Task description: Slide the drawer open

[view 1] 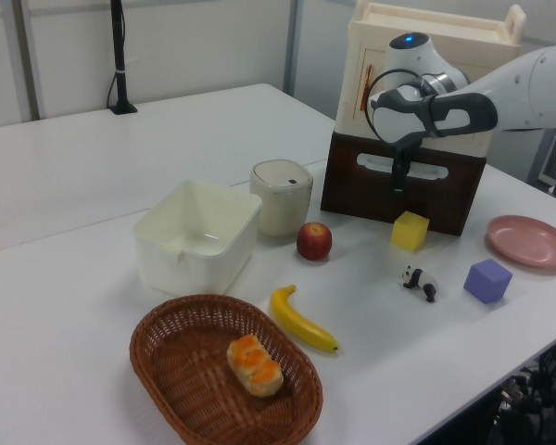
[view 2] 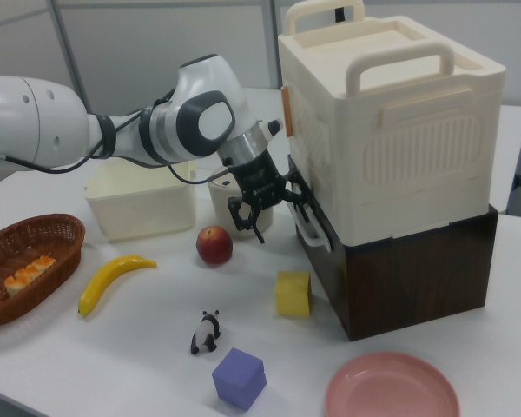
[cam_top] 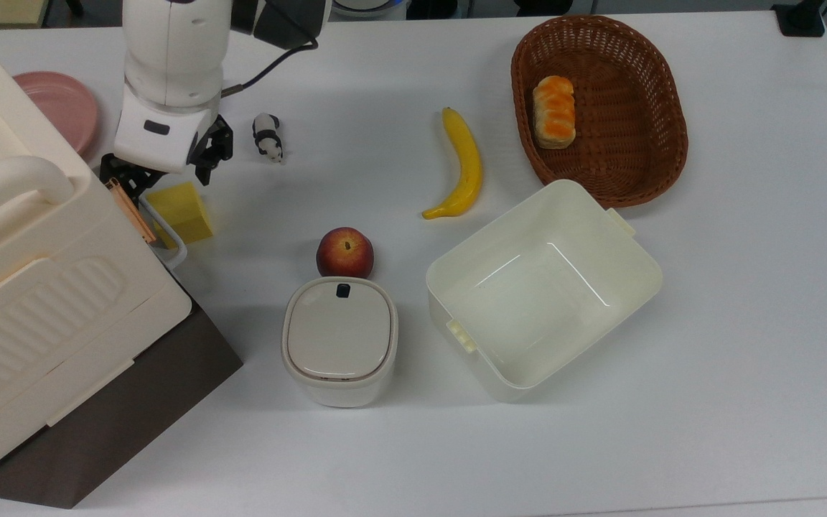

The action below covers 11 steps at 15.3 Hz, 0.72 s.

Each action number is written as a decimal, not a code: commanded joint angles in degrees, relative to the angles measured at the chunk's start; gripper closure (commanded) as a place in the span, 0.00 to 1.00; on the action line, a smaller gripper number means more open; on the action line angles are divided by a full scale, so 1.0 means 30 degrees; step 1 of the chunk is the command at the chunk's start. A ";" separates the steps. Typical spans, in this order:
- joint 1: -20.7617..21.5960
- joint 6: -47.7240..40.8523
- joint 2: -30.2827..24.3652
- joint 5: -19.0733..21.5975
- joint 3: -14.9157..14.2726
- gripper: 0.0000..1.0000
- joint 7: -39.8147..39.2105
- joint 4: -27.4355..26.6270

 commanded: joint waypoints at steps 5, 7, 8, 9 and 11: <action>0.0089 0.0555 -0.0049 -0.0555 -0.0115 0.19 0.0434 -0.0315; 0.0089 0.0555 -0.0049 -0.0526 -0.0144 0.21 0.0434 -0.0286; 0.0089 0.0555 -0.0078 -0.0526 -0.0144 0.21 0.0434 -0.0286; 0.0089 0.0555 -0.0050 -0.0526 -0.0115 0.21 0.0434 -0.0286; 0.0089 0.0555 -0.0049 -0.0526 -0.0114 0.20 0.0434 -0.0286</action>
